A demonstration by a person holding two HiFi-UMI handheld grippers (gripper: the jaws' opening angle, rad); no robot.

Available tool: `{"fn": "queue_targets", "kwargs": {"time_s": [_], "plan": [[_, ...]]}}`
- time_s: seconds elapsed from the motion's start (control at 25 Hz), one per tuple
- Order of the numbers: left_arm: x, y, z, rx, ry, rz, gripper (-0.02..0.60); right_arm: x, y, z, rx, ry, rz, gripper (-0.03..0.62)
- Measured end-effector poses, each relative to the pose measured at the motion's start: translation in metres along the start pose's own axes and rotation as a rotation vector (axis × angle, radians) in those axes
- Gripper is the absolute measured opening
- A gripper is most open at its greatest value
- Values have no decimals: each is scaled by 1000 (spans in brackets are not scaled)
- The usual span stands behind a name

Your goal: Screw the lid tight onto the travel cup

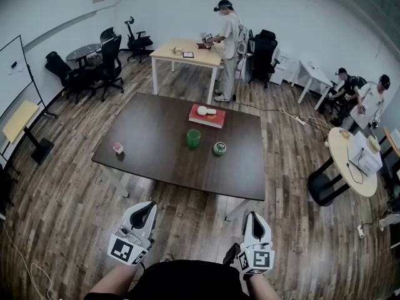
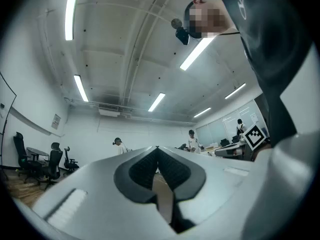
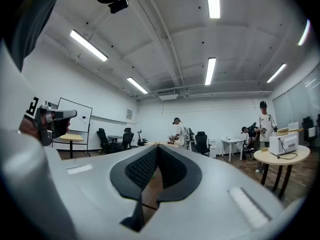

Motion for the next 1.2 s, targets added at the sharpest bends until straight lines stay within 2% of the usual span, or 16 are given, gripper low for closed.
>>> {"fn": "queue_targets", "kwargs": {"time_s": [0.36,0.56,0.84,1.2], "plan": [[-2,10,-3,-45,-14,52,0,-6,7,2,10,-1,7,6],[0,12,-2,-41,-14,57,0,-7,8,1,33,-3,-13,8],[14,11,-14,-28,-25,55,0,-3,6,-13,48,-58,-48,8],[46,27,-34,-44,-58,77,0,30,25,-52,84,-119,-48,8]]}}
Point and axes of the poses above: the fingertips, and each gripper's own axes: x forward along the fingers, z to its left, y out of its underside, the point moved 7 cm from there along -x, backward along the fingers, and after that the axes turned 7 degrees about z, right-handed, at the moved point
